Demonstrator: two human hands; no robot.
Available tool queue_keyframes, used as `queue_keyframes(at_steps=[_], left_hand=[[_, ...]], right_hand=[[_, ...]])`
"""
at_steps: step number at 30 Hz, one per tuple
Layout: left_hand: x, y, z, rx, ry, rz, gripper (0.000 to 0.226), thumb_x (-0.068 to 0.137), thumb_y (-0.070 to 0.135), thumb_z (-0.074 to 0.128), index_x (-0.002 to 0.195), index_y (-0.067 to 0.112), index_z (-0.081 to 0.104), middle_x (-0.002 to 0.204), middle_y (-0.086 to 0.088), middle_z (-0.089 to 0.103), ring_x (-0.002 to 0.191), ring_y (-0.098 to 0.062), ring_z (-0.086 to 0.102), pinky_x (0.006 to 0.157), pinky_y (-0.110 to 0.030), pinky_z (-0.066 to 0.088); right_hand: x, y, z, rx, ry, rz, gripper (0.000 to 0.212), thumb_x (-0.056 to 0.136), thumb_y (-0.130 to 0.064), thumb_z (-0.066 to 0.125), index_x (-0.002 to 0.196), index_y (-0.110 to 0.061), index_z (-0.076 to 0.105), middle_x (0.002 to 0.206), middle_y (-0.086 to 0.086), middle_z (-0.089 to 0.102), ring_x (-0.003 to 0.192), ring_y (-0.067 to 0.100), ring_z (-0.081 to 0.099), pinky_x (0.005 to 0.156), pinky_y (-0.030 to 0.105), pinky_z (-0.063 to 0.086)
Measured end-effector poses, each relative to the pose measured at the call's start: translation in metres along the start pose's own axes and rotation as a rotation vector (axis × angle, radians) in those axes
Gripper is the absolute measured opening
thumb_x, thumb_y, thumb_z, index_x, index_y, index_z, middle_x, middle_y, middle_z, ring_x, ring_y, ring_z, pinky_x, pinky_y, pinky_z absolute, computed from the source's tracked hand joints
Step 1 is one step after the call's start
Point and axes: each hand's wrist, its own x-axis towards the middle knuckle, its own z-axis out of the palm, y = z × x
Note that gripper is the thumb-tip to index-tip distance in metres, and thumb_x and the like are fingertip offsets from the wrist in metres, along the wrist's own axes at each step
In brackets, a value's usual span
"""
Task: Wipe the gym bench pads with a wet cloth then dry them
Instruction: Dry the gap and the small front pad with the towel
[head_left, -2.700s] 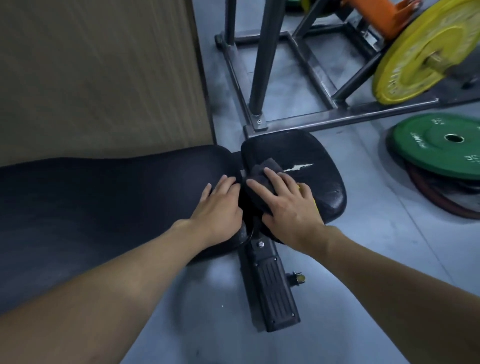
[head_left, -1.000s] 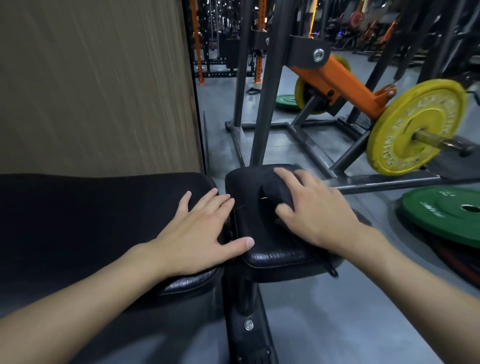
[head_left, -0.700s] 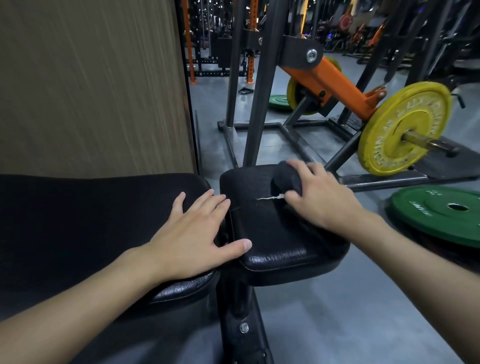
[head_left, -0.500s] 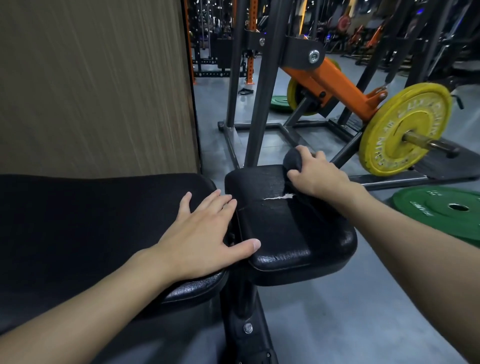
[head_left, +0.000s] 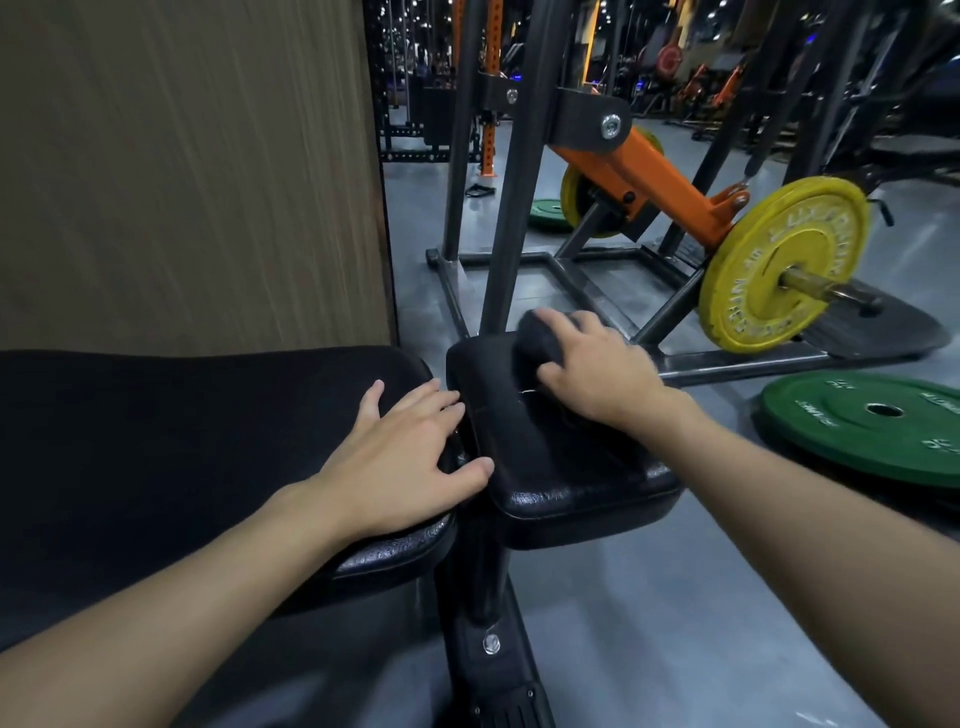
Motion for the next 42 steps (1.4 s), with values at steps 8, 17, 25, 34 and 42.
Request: queue_keyframes(at_steps=[8,17,25,34,42], left_hand=[[0.003,0.000,0.000,-0.060,0.016,-0.010,0.057,0.097,0.043,0.040,0.150,0.021,0.038,0.161,0.010,0.026,0.150,-0.004,0.006,0.120,-0.054,-0.003],[0.002,-0.002,0.000,-0.095,0.018,-0.035,0.052,0.099,0.025,0.037,0.151,0.021,0.037,0.161,0.007,0.028,0.149,-0.003,0.008,0.121,-0.049,-0.004],[0.004,-0.004,0.002,-0.094,0.035,-0.037,0.054,0.102,0.019,0.033,0.155,0.019,0.025,0.162,0.004,0.025,0.149,-0.003,0.010,0.122,-0.046,-0.002],[0.003,-0.001,0.004,-0.030,0.049,-0.043,0.057,0.101,0.044,0.032,0.154,0.022,0.029,0.161,0.008,0.027,0.149,-0.001,0.010,0.122,-0.045,0.000],[0.009,0.003,0.003,0.007,-0.017,-0.046,0.091,0.083,0.076,0.017,0.157,0.021,0.019,0.164,0.009,0.016,0.149,0.001,-0.002,0.122,-0.045,-0.003]], right_hand=[[-0.055,-0.050,0.005,-0.154,0.100,0.046,0.069,0.089,-0.042,0.041,0.151,-0.033,0.015,0.151,0.012,0.031,0.132,0.039,0.037,0.100,0.056,0.033],[-0.108,-0.017,0.014,-0.088,0.392,0.114,0.067,0.076,-0.039,0.041,0.143,-0.033,0.045,0.136,0.008,0.055,0.120,0.032,0.054,0.085,0.047,0.042],[-0.143,-0.083,0.055,0.073,0.760,-0.014,0.061,0.069,-0.027,0.063,0.130,-0.026,0.062,0.131,0.016,0.061,0.120,0.039,0.056,0.094,0.053,0.040],[-0.143,0.019,0.079,0.222,0.993,-0.189,0.063,0.070,-0.022,0.066,0.130,-0.017,0.048,0.129,0.024,0.054,0.119,0.042,0.056,0.094,0.049,0.040],[-0.124,0.036,0.044,1.042,0.710,0.427,0.062,0.081,-0.026,0.047,0.142,-0.033,0.041,0.133,0.000,0.058,0.117,0.013,0.056,0.093,0.014,0.040]])
